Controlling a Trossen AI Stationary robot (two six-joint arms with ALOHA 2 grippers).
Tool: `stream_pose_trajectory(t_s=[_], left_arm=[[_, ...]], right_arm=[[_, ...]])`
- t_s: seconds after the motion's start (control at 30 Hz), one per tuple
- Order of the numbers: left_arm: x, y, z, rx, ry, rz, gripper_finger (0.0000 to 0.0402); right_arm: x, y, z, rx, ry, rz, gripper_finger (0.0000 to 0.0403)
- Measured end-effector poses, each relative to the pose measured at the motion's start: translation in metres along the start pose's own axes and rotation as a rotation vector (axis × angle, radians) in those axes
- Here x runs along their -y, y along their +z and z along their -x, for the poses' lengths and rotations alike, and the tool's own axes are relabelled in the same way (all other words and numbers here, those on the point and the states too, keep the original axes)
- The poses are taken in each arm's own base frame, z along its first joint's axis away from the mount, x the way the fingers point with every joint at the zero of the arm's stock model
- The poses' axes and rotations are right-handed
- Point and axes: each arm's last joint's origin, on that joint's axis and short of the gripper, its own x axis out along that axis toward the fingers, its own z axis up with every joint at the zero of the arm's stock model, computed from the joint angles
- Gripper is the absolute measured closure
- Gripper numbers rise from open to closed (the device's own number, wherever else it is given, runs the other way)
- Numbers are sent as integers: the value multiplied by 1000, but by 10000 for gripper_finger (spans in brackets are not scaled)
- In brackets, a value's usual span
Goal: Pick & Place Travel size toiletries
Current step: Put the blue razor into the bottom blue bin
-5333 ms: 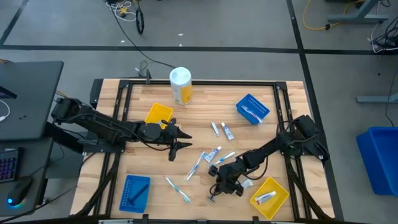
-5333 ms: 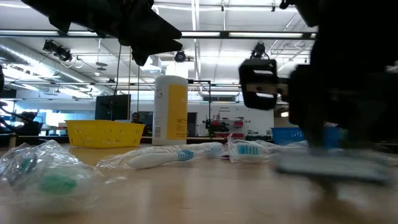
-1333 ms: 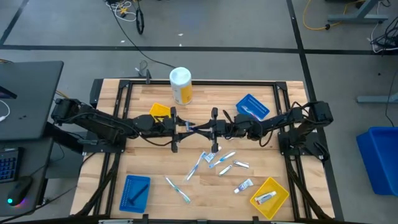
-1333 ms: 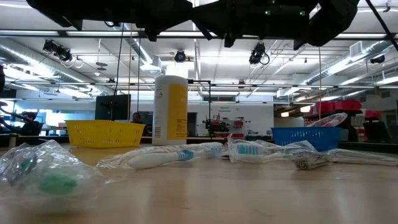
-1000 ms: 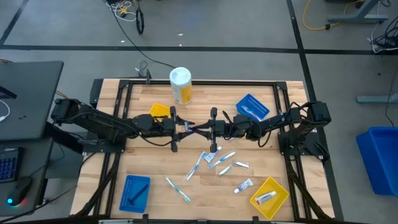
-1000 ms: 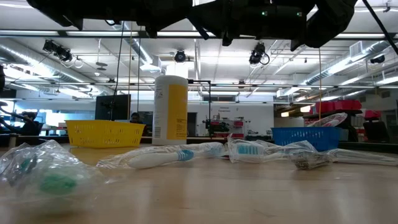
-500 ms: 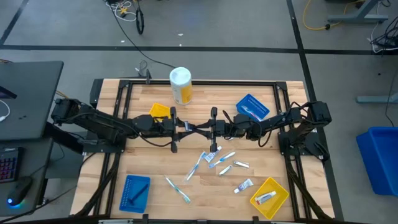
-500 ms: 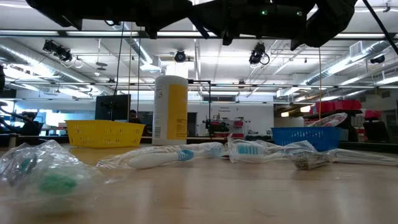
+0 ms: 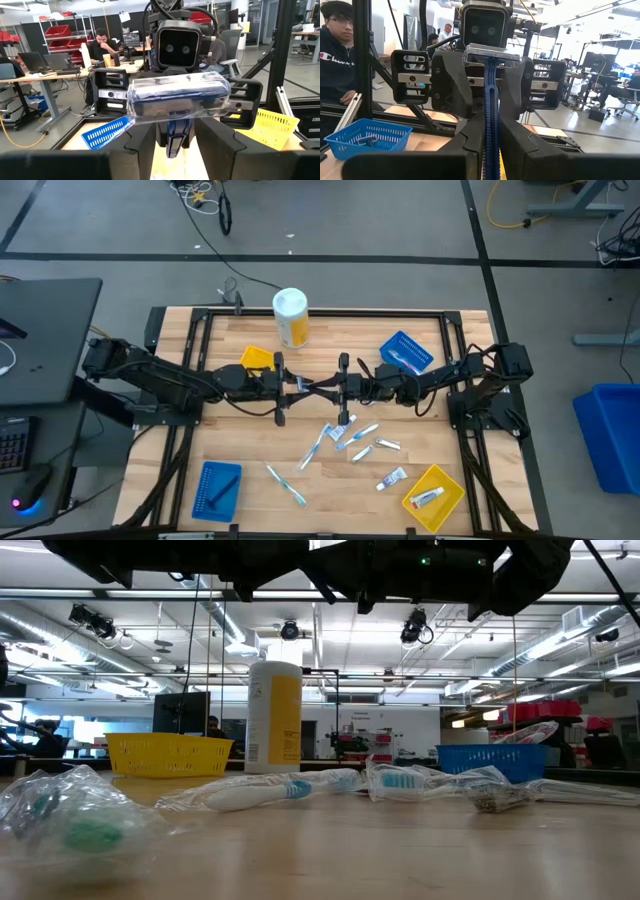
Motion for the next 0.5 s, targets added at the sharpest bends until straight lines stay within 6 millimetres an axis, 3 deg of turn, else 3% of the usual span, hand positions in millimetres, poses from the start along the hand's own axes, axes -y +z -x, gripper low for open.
stream_pose_trajectory(t_s=[0.27,0.5], left_arm=[[0,0,0,0,-1,0,312],[0,-1,0,-9,12,-2,318]], right_arm=[[0,-1,0,-6,1,0,352],[0,-2,0,-16,2,0,348]])
